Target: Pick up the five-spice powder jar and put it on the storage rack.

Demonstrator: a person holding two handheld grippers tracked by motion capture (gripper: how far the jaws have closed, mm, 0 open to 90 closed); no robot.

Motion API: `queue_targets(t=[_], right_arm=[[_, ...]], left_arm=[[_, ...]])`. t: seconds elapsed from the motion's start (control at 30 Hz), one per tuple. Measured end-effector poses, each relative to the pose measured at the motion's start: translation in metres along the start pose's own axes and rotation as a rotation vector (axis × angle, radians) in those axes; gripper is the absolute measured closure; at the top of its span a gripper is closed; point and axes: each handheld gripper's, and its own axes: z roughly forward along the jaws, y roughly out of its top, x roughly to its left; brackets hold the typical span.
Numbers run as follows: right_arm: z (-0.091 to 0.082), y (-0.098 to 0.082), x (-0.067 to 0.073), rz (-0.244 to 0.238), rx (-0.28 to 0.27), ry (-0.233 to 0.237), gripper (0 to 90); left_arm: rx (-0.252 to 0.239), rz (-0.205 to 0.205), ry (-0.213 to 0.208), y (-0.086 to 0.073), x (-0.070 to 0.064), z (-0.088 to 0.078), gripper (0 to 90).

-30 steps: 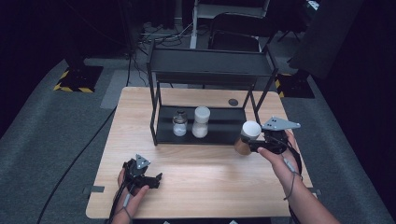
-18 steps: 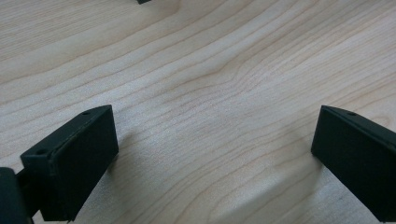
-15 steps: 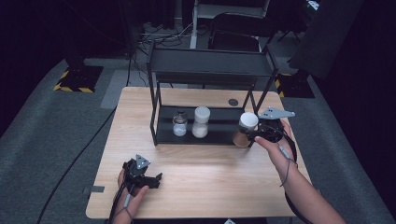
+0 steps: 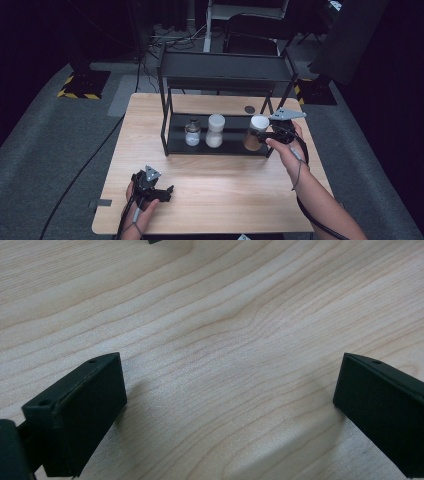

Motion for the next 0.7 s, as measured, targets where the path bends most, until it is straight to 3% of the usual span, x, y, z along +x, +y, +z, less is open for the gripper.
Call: queue_targets(t=[0.7], right_arm=[[0.043,0.003,0.001,-0.006,0.018,0.030,33.5]], left_arm=[[-0.001,-0.002,0.000,0.000,0.000,0.000,0.0]])
